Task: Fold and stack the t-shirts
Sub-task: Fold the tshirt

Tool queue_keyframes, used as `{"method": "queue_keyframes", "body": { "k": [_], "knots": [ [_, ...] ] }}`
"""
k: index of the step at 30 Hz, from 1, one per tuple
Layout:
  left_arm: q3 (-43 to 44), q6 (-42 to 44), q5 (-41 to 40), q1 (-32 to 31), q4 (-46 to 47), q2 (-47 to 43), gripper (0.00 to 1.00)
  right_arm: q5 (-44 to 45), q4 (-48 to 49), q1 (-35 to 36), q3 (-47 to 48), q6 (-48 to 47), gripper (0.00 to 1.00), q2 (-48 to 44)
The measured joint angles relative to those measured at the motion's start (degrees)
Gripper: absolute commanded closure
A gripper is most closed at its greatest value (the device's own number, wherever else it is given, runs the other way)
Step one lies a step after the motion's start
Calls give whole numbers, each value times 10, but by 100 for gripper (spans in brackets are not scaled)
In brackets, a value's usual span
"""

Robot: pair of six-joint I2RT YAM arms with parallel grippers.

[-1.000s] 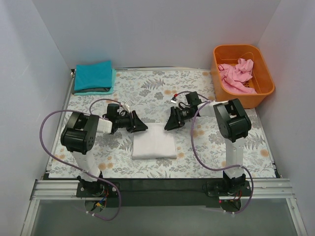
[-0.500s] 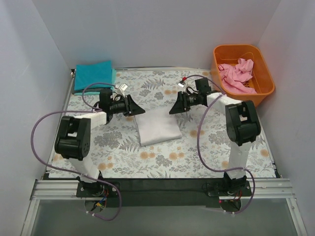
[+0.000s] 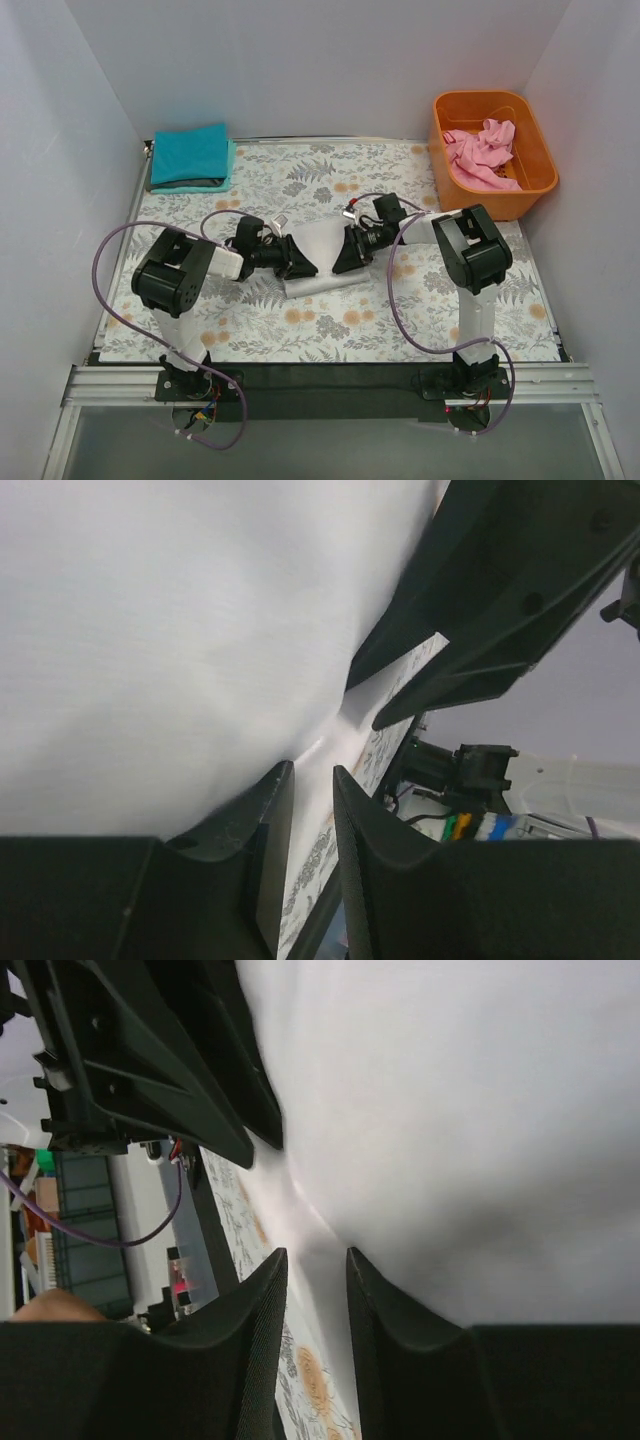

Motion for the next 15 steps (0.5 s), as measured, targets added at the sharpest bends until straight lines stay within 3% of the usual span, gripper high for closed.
{"method": "queue_keyframes", "body": {
  "k": [9,15],
  "knots": [
    [57,117,3,84,-115,34,77,-14,-2,-29,-18,-7,70,23],
    [41,147,35,88,-131,-59,75,-17,-6,-22,-28,-6,68,-78]
  ]
}}
